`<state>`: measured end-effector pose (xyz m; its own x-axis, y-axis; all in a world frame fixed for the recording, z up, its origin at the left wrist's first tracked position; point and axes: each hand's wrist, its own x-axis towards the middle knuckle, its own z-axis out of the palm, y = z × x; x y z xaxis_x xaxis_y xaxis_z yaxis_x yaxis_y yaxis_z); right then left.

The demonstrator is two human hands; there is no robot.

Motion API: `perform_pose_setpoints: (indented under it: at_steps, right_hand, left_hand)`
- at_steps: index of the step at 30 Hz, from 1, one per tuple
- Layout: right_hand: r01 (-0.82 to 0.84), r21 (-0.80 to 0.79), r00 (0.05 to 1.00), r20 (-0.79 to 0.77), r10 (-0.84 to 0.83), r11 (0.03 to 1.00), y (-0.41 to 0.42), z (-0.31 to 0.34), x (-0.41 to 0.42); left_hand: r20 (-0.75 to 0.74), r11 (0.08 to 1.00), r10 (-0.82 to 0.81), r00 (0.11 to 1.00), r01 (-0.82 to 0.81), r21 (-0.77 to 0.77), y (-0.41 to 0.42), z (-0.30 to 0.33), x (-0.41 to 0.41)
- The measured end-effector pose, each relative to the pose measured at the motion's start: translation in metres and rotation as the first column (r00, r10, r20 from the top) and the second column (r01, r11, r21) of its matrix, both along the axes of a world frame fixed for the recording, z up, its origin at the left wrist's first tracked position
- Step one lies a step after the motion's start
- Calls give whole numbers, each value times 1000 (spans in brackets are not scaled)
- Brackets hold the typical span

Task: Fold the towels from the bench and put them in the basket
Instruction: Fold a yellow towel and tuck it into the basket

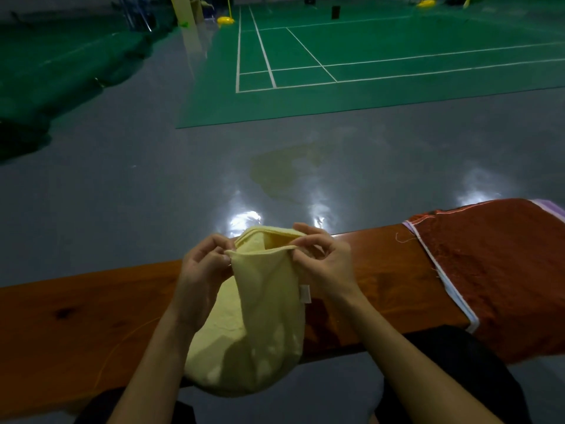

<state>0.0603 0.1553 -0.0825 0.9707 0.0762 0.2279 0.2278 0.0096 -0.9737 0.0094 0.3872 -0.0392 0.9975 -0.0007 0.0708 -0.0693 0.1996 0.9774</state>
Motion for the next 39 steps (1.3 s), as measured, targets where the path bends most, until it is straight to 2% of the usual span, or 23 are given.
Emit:
perform_pose_setpoints:
  at_steps: [2,4,6,8,11,15,19,21,25,27,30,32,35,39]
  right_hand:
    - [33,-229,990,138,-1,973,-11,-1,7]
    - [79,-467,962,269,56,881,-22,-1,13]
    - [125,-616,926,353,132,778,-29,0,13]
    - [176,-687,894,411,177,705,-32,4,9]
    - [255,-705,868,469,164,662,-36,13,1]
    - [258,-693,895,435,104,673,-34,31,-10]
    - [390,-714,864,503,38,582,-34,56,-16]
    - [408,-703,870,493,-15,582,-35,72,-19]
    - [200,-526,944,331,-18,827,-34,110,-24]
    - [115,-416,958,286,10,902,-33,127,-27]
    - [62,-308,954,297,34,949,-33,150,-37]
    - [40,-247,950,310,40,968,-36,166,-48]
    - [18,-225,942,329,58,974,-42,187,-64]
    - [-2,-229,950,303,73,973,-51,212,-88]
  left_hand:
    - [54,982,12,998,-22,189,7,-2,-2]
    - [109,914,6,994,-49,403,13,-4,-5]
    - [163,767,-39,986,-75,637,19,-6,-8]
    - [221,637,-102,970,-107,763,22,-8,-12]
    - [333,591,-122,935,-201,781,21,-7,-14]
    - [448,546,1,894,-375,749,21,8,-14]
    - [530,525,56,846,-477,705,13,35,-22]
    - [573,509,80,816,-528,680,10,54,-26]
    - [611,516,147,778,-587,624,3,97,-34]
    - [626,540,159,764,-598,592,-2,119,-39]
    - [610,594,203,766,-591,546,-5,149,-49]
    - [515,689,228,826,-511,515,-6,163,-57]
    - [345,832,183,920,-332,445,-12,179,-75]
    - [282,898,144,949,-245,365,-20,193,-101]
